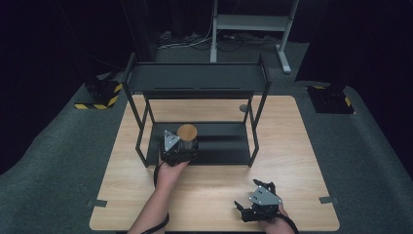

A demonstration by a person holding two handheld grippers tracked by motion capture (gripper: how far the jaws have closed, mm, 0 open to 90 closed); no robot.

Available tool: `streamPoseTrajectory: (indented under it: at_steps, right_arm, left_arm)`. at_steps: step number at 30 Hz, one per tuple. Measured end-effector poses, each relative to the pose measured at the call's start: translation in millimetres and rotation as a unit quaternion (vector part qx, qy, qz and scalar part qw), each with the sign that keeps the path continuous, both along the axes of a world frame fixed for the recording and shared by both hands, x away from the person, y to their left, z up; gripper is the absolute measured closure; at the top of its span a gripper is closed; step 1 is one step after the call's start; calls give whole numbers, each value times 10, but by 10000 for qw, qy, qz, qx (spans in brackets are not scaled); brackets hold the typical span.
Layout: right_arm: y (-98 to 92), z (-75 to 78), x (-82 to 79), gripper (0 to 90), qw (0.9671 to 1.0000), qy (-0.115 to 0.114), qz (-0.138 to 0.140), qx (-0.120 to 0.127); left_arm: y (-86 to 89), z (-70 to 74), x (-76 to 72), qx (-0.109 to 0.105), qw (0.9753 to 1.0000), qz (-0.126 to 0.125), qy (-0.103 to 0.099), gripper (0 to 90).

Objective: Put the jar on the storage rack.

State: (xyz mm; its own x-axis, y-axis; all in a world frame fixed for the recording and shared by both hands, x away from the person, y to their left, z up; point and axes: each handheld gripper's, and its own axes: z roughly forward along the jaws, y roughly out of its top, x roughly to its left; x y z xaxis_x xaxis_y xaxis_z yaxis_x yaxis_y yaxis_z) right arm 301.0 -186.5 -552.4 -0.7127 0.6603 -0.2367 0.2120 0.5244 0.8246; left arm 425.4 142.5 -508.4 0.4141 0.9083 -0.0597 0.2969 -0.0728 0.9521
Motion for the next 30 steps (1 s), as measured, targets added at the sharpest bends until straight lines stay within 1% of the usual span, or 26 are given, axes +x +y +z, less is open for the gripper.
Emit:
streamPoseTrajectory:
  at_steps: [7,30]
  right_arm:
    - [2,0,-1,0,10000,2,1,-12]
    - [0,0,-1,0,10000,-5,8,-17]
  left_arm:
    - [26,5,-14,-60,10000,-5,0,11]
    - [52,14,-81,-30,10000,-89,-19,10]
